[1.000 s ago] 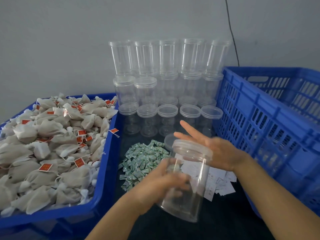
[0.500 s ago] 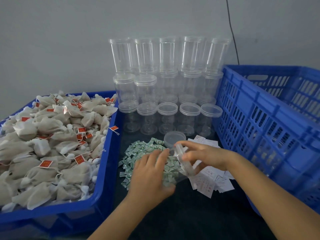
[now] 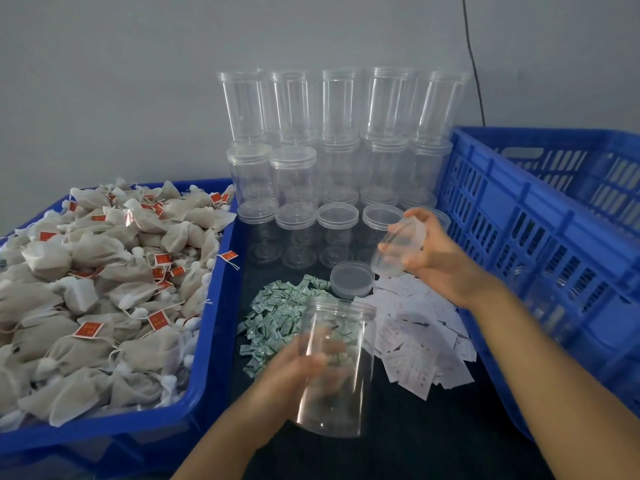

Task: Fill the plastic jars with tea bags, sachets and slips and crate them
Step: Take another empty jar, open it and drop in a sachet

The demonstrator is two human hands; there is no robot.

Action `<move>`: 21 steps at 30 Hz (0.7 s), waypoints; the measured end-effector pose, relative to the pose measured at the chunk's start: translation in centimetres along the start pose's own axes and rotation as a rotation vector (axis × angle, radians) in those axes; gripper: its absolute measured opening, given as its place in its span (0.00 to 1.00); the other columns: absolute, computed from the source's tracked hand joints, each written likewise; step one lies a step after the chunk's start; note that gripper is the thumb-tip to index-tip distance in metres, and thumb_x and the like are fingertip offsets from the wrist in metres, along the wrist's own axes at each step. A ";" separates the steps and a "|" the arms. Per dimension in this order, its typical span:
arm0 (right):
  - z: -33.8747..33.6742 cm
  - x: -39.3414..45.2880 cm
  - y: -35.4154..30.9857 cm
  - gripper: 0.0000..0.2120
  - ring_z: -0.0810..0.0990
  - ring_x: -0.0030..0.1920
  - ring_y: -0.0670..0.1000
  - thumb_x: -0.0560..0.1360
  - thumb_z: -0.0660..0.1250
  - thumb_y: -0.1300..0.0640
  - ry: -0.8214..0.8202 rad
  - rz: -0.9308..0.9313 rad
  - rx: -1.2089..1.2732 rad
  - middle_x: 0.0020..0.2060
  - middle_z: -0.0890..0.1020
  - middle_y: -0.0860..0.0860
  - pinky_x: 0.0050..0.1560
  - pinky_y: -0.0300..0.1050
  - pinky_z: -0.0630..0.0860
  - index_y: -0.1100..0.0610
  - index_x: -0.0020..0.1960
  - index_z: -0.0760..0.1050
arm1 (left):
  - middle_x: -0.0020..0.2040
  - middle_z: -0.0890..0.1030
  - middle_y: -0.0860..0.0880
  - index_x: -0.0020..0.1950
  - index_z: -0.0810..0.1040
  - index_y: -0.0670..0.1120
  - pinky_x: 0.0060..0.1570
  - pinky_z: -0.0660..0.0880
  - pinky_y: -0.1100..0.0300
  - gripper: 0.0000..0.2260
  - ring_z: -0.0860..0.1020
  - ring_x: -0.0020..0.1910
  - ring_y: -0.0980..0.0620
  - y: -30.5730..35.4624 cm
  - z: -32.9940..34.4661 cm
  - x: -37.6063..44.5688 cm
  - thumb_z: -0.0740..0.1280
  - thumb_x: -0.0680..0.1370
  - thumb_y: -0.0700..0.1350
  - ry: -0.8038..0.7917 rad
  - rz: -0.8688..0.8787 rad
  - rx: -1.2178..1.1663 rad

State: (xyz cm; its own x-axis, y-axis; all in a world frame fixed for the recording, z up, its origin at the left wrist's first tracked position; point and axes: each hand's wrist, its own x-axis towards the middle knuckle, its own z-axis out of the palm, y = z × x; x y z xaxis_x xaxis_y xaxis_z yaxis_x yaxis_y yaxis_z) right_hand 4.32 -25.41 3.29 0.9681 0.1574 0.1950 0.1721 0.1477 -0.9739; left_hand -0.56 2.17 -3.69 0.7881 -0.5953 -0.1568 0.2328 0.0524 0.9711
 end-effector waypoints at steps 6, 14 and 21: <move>2.6 3.8 7.4 0.31 0.73 0.57 0.49 0.68 0.80 0.54 0.453 0.128 -0.479 0.57 0.70 0.48 0.45 0.35 0.71 0.52 0.60 0.62 | 0.55 0.81 0.57 0.56 0.73 0.67 0.44 0.79 0.61 0.34 0.82 0.51 0.56 0.3 1.3 0.5 0.81 0.53 0.59 0.315 0.193 0.070; 2.9 6.9 11.7 0.35 0.69 0.56 0.52 0.63 0.83 0.47 0.468 0.267 -0.815 0.57 0.65 0.50 0.57 0.48 0.72 0.49 0.57 0.61 | 0.58 0.76 0.63 0.62 0.66 0.66 0.41 0.71 0.79 0.42 0.75 0.52 0.72 -0.4 0.6 0.6 0.81 0.53 0.55 0.497 0.302 0.093; 2.5 7.0 12.4 0.42 0.71 0.62 0.57 0.62 0.82 0.44 0.429 0.345 -0.851 0.63 0.68 0.54 0.63 0.57 0.73 0.48 0.66 0.60 | 0.54 0.75 0.73 0.60 0.66 0.70 0.44 0.72 0.77 0.40 0.74 0.54 0.73 -0.8 0.6 1.0 0.82 0.56 0.49 0.497 0.329 0.102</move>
State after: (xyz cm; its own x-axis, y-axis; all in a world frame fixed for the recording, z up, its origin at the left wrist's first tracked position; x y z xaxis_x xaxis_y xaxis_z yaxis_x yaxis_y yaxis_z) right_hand 12.79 -19.99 -7.11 0.9442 -0.3292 -0.0076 -0.2191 -0.6109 -0.7608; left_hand -0.31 1.07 -4.52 0.9870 -0.1139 0.1131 -0.1046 0.0783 0.9914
